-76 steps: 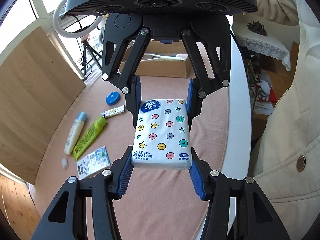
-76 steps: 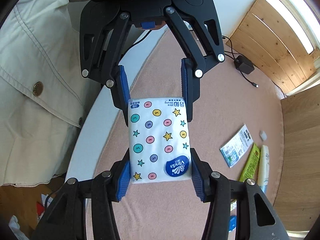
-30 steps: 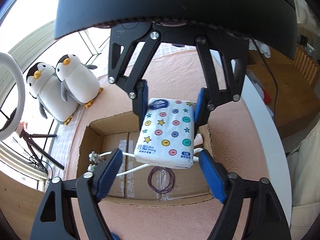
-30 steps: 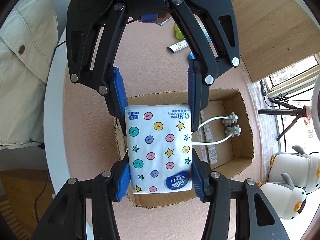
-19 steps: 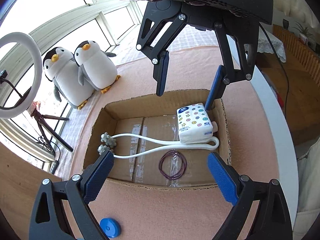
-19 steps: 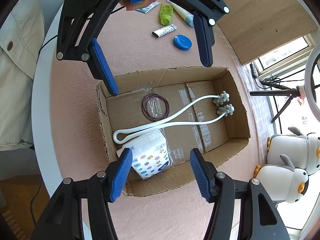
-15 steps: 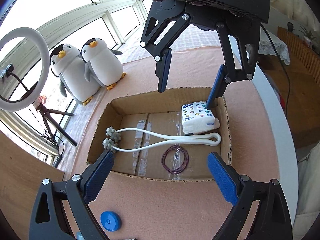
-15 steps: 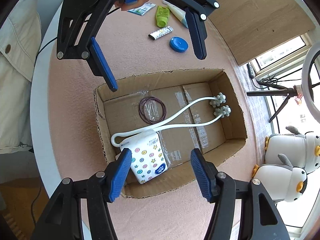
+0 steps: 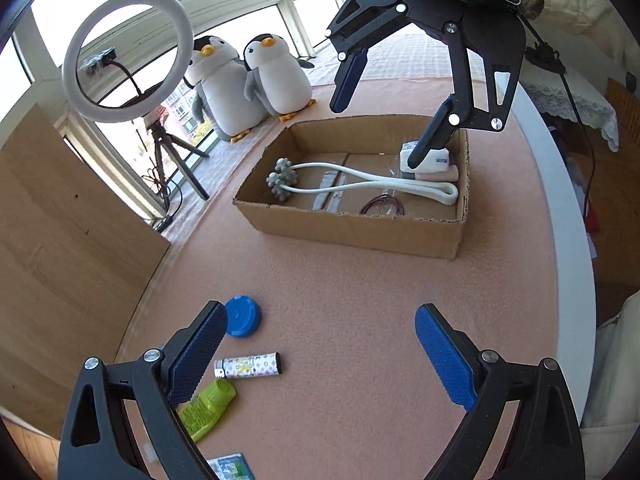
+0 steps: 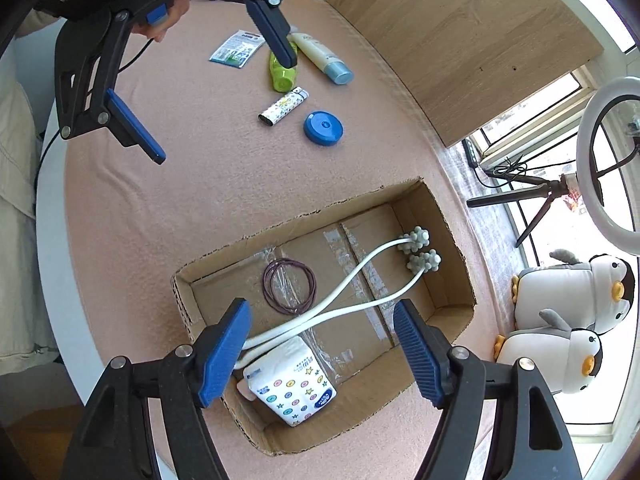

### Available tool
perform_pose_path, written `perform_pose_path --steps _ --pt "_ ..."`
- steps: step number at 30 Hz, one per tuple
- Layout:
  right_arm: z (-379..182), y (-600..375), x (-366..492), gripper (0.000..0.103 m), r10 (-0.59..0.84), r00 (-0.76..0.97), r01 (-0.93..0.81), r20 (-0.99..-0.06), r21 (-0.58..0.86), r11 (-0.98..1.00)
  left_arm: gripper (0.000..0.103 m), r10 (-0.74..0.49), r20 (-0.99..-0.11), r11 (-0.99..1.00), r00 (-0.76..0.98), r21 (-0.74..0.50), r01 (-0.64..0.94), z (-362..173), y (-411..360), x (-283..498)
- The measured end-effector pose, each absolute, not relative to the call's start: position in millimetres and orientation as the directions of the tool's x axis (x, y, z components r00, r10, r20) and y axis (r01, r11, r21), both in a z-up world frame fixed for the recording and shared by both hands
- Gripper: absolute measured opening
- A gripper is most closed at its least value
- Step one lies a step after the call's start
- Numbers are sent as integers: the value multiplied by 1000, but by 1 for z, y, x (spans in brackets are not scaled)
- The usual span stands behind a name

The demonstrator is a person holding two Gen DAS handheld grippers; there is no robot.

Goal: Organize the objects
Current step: 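Grasp the blue-and-white card package with the right tool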

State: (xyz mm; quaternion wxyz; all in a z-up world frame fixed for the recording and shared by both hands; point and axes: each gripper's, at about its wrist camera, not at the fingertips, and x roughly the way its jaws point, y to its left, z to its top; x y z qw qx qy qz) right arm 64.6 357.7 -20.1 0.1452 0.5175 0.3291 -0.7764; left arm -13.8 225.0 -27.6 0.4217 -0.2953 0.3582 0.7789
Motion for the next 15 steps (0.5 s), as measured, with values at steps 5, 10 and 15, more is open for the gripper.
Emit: perform_pose_path --steps 5,10,15 --pt "-13 321 45 71 110 -462 518 -880 -368 -772 99 403 -746 -566 -531 253 -785 -29 153 -16" --pt "-17 268 22 72 57 -474 498 -879 -320 -806 101 301 -742 -788 -599 161 -595 -34 67 -23" --pt "-41 210 -6 72 -2 -451 505 -893 -254 -825 102 133 -778 -937 -614 103 -333 -47 -8 -25"
